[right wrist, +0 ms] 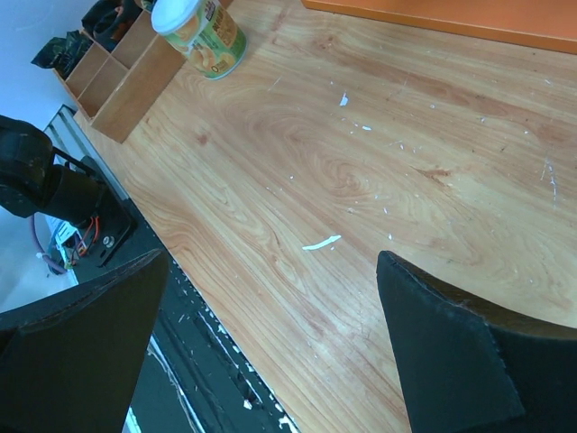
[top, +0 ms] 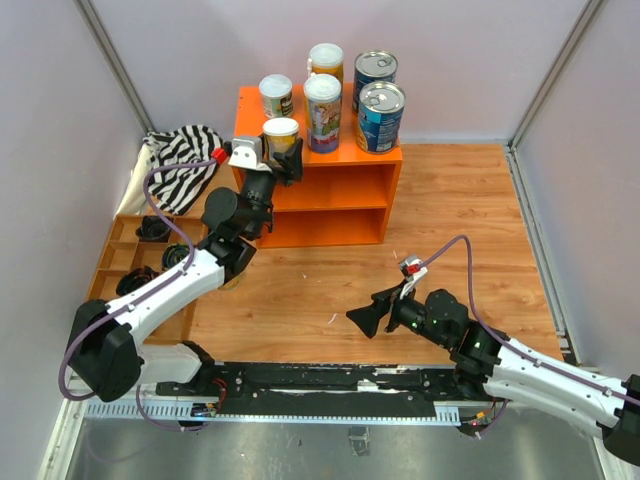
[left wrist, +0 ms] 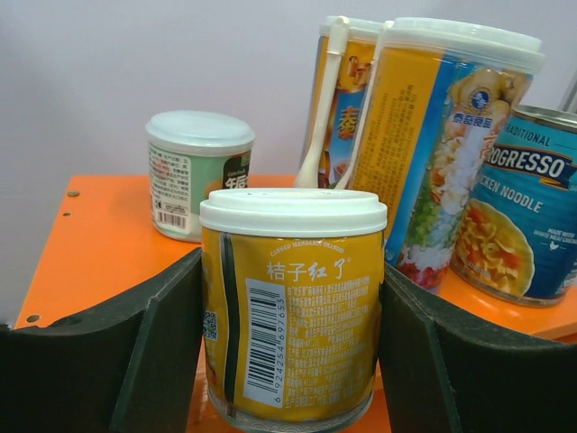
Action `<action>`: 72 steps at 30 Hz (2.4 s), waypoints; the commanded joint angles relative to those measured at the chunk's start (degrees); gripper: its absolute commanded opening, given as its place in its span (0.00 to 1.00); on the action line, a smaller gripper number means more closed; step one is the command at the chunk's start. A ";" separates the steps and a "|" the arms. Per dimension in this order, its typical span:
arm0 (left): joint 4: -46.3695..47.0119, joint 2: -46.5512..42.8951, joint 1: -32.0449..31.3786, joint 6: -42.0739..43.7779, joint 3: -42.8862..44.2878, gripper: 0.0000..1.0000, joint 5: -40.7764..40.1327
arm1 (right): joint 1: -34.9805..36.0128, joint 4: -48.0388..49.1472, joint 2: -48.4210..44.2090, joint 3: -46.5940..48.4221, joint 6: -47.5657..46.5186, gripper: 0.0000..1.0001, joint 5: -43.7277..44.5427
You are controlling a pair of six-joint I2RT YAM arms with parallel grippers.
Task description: Place and organize the canned foods onto the counter
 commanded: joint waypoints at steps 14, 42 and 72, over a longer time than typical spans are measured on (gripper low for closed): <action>4.97 3.06 3.24 -3.17 1.87 0.10 2.83 | -2.75 5.70 4.23 0.30 -0.99 0.98 -2.14; 0.41 2.17 3.24 -2.95 -0.72 0.84 -0.51 | -2.86 6.91 6.92 2.10 -1.23 0.99 -3.13; -8.47 7.10 4.18 -0.86 8.96 0.68 -1.21 | -2.95 6.00 3.61 0.61 0.15 0.99 -3.21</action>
